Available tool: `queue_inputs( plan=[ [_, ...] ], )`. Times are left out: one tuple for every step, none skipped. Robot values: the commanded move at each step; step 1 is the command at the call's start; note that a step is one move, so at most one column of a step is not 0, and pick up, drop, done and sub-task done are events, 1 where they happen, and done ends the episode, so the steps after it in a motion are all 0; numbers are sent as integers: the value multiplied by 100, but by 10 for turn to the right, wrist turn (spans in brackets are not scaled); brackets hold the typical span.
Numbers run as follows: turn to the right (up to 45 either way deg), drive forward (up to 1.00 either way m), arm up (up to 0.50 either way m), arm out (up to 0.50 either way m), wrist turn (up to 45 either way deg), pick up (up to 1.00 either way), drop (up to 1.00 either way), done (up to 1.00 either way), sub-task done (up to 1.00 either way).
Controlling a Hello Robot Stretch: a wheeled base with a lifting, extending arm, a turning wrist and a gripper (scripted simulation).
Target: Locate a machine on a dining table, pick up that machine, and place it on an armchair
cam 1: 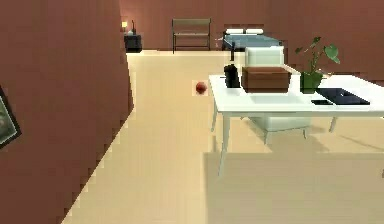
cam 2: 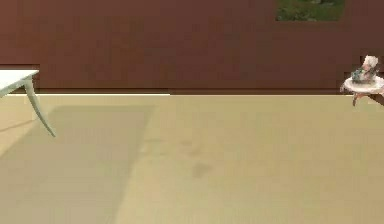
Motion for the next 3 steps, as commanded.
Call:
queue_inputs(
  plan=[
    [0, 75, 0, 0, 0, 0, 0, 0, 0],
    [450, 0, 0, 0, 0, 0, 0, 0, 0],
    [330, 0, 0, 0, 0, 0, 0, 0, 0]
  ],
)
